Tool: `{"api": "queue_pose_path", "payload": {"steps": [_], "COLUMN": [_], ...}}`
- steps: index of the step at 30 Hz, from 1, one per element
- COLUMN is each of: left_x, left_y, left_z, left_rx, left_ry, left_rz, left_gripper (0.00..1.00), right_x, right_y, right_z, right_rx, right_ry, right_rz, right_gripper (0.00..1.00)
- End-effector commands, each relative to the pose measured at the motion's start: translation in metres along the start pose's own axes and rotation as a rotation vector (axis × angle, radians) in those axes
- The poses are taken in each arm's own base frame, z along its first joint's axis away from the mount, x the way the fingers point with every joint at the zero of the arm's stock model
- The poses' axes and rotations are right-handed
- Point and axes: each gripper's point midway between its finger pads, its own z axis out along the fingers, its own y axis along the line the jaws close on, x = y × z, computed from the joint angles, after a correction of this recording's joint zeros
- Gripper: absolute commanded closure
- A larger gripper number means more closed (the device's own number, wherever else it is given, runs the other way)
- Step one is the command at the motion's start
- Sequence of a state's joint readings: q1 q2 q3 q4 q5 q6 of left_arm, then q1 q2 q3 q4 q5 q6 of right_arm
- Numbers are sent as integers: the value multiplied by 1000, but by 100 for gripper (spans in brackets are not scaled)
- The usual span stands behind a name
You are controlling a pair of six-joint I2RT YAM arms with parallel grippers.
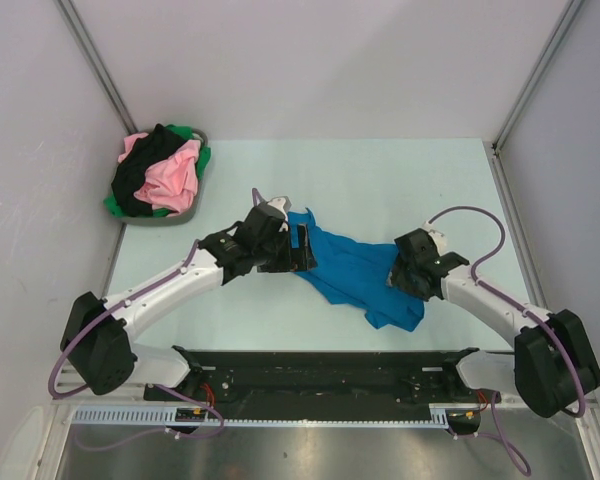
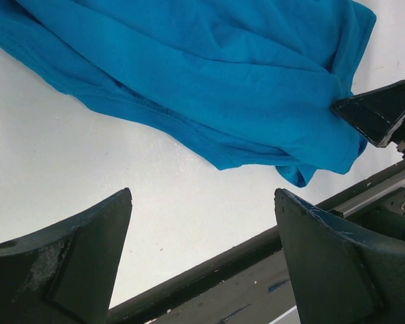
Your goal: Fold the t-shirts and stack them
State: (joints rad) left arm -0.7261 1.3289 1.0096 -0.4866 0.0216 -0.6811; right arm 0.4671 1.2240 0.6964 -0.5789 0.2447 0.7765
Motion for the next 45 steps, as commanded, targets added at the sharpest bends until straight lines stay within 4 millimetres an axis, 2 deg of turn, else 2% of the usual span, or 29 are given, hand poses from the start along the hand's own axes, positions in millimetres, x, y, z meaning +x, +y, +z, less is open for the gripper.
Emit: {"api": "queue_pose_path", "payload": {"steps": [1,2,4,5,7,8,9,12,14,15,17,18,20,22,24,25,26,29,30,32,33,34,35,36,37,39,40,43,45], "left_x": [-5,-5,-5,-4,-5,-4,-4,-4,-4,-4,-5,-5,-8,-11,-10,-11,-13,-12,-10,-10,-10,-10,-9,-8,-6,-6,2,13,23], "left_y": [0,-1,-1,0,0,1,0,2,2,1,2,3,4,10,14,19,21,32,36,40,42,43,43,43,43,42,35,26,20], "left_z": [3,3,4,4,4,4,3,3,3,3,3,3,-1,-4,-8,-9,-13,-16,-18,-21,-21,-22,-21,-21,-20,-18,-16,-8,1], "left_rx": [10,12,12,12,13,9,10,8,7,11,6,4,-1,-26,-30,-39,-38,-59,-60,-66,-67,-67,-66,-63,-60,-53,-13,9,6], "left_ry": [-18,-19,-19,-17,-16,-17,-16,-18,-19,-20,-26,-27,-42,-64,-69,-72,-81,-88,-91,-99,-100,-98,-95,-91,-82,-87,-53,-27,4], "left_rz": [-8,-7,-9,-10,-11,-11,-10,-11,-12,-12,-13,-15,-15,-20,-25,-33,-36,-52,-54,-58,-60,-59,-58,-57,-57,-54,-56,-34,-14], "left_gripper": [9,9,9,9,9,9,9,9,9,9,9,9,9,9,8,8,7,7,7,6,6,6,5,6,6,6,6,7,7], "right_x": [1,5,9,9,11,10,9,8,-3,1,-10,0,-7,4,21,33,45,90,114,140,141,141,140,132,122,100,88,59,35], "right_y": [8,8,7,10,12,13,14,26,37,48,64,76,98,122,140,149,160,193,197,199,204,205,205,204,206,203,203,192,176], "right_z": [14,16,23,23,26,26,25,13,-5,-15,-37,-49,-71,-89,-89,-91,-83,-85,-76,-76,-73,-75,-78,-79,-88,-100,-115,-123,-122], "right_rx": [-36,-38,-34,-43,-50,-55,-58,-103,-111,-129,-134,-160,-206,-274,-318,-344,-357,-492,-500,-493,-467,-454,-445,-426,-439,-419,-440,-405,-352], "right_ry": [-1,11,22,27,36,36,34,8,-59,-74,-140,-141,-192,-197,-164,-144,-120,-11,59,84,61,41,27,-13,-48,-131,-171,-235,-254], "right_rz": [5,2,4,3,4,6,12,-11,-37,-81,-116,-174,-194,-248,-301,-345,-377,-558,-631,-770,-793,-803,-805,-790,-766,-726,-698,-653,-602], "right_gripper": [41,43,54,67,80,94,100,100,100,100,100,100,100,100,100,100,100,100,99,78,66,42,30,17,1,0,0,0,0]}}
